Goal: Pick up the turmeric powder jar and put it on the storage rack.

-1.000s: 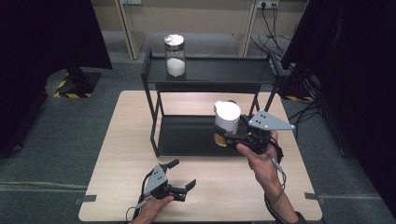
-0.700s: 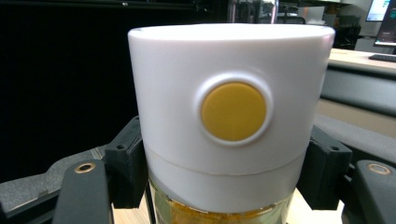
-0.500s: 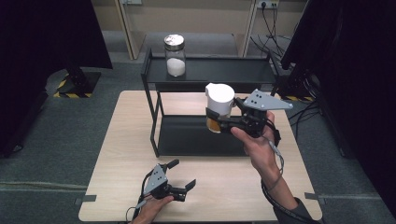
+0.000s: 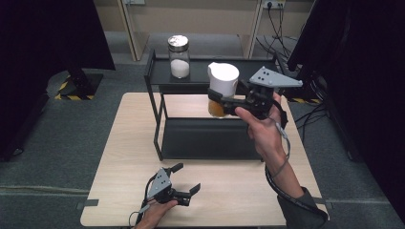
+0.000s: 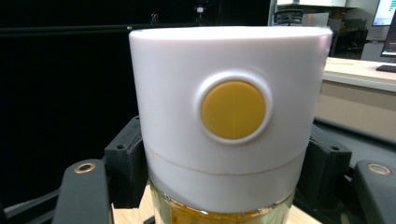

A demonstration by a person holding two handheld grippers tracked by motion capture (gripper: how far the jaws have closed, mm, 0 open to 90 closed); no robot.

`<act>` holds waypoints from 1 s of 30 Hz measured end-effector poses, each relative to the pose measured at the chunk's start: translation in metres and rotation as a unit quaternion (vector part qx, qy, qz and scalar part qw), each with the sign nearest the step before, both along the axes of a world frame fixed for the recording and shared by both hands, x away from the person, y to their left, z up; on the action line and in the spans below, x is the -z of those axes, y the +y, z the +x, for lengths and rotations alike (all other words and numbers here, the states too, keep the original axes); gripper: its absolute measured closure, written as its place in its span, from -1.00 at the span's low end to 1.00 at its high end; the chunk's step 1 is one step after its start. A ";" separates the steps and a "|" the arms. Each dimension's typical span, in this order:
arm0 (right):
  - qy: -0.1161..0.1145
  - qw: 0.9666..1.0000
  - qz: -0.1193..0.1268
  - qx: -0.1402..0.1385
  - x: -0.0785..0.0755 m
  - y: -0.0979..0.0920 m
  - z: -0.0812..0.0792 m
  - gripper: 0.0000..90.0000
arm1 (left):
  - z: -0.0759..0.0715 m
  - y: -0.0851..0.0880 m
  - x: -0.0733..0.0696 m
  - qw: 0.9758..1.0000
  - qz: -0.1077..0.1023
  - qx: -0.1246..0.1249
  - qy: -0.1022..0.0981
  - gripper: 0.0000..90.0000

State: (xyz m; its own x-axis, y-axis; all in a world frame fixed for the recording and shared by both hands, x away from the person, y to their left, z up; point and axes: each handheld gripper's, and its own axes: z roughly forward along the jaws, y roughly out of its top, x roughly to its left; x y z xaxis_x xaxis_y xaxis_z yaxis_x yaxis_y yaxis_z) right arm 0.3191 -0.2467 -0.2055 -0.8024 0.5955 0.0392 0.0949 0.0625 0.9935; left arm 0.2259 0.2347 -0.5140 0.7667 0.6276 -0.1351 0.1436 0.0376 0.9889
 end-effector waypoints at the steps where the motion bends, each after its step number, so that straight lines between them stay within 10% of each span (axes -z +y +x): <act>1: 0.000 1.000 0.000 0.001 -0.003 0.001 0.002 -0.31 | 0.000 0.000 0.000 1.000 -0.001 0.000 0.000 -0.98; 30: 0.015 0.997 0.000 0.071 -0.036 0.028 0.060 -0.31 | 0.001 0.001 0.001 1.000 -0.003 0.000 0.004 -0.98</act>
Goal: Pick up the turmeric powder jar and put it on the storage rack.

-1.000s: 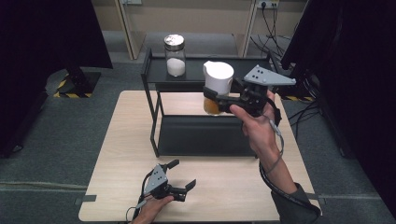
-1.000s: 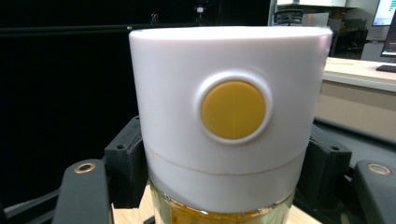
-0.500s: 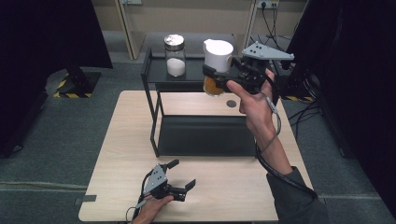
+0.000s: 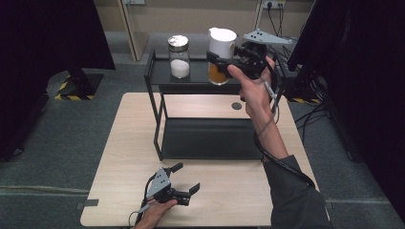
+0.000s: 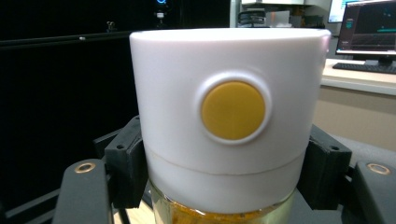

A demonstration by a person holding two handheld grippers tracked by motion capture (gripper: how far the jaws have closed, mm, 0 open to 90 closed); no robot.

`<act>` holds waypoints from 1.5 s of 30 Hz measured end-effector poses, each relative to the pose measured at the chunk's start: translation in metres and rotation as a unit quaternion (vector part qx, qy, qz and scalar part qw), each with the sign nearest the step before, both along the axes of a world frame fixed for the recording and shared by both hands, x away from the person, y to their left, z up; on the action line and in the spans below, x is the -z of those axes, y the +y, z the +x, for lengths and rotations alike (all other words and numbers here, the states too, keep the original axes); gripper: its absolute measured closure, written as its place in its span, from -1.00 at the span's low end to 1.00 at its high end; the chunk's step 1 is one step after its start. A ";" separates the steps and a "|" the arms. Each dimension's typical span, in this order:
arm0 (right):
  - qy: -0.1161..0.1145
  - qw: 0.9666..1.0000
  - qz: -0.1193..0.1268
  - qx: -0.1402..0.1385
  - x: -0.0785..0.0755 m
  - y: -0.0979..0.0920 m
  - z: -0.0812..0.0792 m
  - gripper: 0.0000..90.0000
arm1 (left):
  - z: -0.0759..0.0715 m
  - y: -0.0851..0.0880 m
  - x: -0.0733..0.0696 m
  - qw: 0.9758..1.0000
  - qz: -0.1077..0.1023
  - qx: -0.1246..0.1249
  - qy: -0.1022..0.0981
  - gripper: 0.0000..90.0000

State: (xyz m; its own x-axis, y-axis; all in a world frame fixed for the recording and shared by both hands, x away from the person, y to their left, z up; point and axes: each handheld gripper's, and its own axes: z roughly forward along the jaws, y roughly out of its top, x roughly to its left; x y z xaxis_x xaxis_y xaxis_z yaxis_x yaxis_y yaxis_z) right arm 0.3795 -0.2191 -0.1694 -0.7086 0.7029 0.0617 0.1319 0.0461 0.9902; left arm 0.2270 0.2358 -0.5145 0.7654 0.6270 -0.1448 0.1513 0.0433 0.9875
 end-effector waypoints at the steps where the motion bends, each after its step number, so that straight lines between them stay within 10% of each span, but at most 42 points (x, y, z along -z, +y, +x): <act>1: 0.001 1.000 -0.004 0.005 0.000 0.002 0.002 -0.32 | 0.000 0.000 0.000 1.000 0.000 0.000 0.000 -0.98; 45: -0.006 0.997 -0.018 0.070 0.023 0.036 0.033 -0.32 | 0.000 0.000 0.000 1.000 0.002 0.006 0.003 -0.98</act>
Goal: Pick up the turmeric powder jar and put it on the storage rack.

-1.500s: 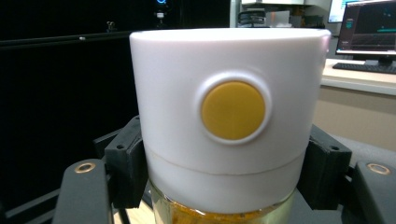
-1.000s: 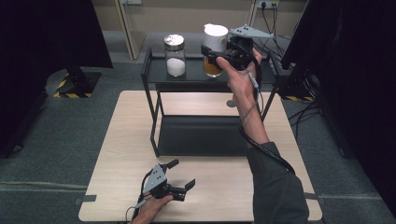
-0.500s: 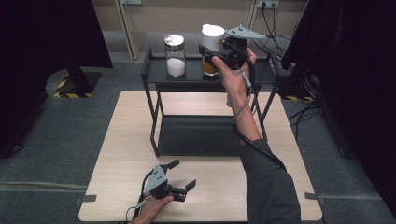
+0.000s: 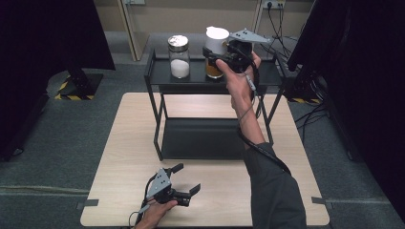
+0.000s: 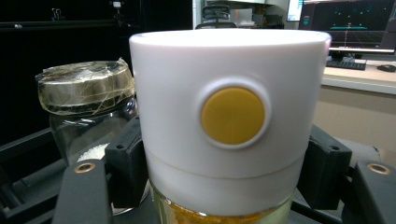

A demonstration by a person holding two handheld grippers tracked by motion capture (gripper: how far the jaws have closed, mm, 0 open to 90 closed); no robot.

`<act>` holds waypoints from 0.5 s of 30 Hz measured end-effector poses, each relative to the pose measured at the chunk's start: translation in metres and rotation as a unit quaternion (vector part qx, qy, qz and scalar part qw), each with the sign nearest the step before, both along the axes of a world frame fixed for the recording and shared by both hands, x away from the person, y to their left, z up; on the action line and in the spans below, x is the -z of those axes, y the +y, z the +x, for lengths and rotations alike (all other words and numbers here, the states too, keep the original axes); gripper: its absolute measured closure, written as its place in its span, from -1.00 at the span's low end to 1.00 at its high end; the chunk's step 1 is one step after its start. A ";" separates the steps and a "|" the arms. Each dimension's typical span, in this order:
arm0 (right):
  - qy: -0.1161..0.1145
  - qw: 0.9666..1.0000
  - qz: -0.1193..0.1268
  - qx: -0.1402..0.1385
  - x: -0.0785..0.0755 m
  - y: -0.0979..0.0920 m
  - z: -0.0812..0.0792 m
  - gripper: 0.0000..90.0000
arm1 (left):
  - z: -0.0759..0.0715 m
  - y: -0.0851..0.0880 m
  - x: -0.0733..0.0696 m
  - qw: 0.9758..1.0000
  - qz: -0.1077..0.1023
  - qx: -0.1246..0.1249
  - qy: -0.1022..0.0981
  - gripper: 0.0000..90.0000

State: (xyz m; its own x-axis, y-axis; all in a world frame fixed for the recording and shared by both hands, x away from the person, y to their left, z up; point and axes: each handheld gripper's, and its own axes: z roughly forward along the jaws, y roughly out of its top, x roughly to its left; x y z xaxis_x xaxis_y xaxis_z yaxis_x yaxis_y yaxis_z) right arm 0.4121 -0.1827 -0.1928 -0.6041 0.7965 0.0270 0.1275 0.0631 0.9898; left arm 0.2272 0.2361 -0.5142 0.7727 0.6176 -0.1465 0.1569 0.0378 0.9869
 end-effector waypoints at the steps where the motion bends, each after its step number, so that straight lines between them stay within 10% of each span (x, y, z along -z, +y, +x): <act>1: -0.001 1.000 -0.001 -0.001 0.000 0.000 0.000 -0.32 | 0.000 0.000 0.000 1.000 0.000 0.000 0.000 -0.98; 15: 0.004 1.000 -0.006 0.018 -0.005 0.003 -0.012 -0.98 | 0.000 0.000 0.001 1.000 -0.003 0.000 0.002 -0.98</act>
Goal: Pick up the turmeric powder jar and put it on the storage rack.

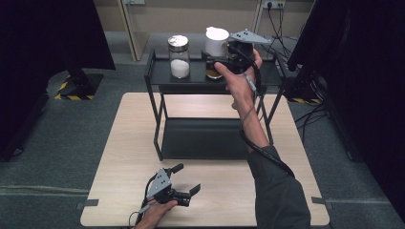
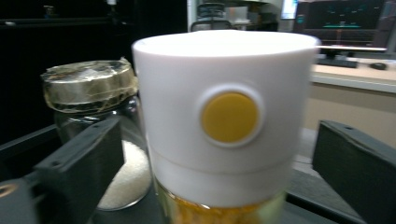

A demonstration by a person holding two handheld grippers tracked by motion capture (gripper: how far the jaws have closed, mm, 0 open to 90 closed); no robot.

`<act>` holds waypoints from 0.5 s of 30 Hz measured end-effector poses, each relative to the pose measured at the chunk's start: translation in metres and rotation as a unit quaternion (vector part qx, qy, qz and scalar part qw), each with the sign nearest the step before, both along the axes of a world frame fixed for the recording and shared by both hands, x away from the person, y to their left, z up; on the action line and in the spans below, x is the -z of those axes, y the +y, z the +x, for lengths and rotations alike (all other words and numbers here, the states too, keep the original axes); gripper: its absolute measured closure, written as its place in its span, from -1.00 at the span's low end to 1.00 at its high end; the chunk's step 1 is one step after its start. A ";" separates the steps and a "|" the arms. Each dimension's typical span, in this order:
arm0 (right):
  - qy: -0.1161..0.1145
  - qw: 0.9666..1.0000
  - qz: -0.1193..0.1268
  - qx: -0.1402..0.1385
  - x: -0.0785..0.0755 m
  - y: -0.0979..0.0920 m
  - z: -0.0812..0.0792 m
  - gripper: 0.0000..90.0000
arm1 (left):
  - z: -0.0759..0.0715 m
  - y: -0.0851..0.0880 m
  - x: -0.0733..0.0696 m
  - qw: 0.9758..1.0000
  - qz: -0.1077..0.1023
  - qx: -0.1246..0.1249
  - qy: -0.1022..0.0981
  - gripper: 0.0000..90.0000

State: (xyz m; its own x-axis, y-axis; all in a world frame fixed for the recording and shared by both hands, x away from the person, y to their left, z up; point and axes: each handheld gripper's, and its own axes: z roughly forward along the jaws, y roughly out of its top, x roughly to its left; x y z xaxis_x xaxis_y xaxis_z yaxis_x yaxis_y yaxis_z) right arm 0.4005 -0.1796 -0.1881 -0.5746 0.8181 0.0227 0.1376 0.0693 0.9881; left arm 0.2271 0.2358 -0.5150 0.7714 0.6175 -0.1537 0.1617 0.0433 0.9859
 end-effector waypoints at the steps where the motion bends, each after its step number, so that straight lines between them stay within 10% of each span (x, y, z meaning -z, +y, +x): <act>1: 0.004 1.000 -0.001 -0.003 -0.001 -0.002 0.000 -0.98 | 0.000 0.000 0.000 1.000 0.000 0.000 0.000 -0.98; 15: -0.008 0.999 0.016 -0.027 0.007 -0.028 -0.018 -0.99 | 0.000 0.000 0.000 1.000 0.000 -0.001 0.002 -0.98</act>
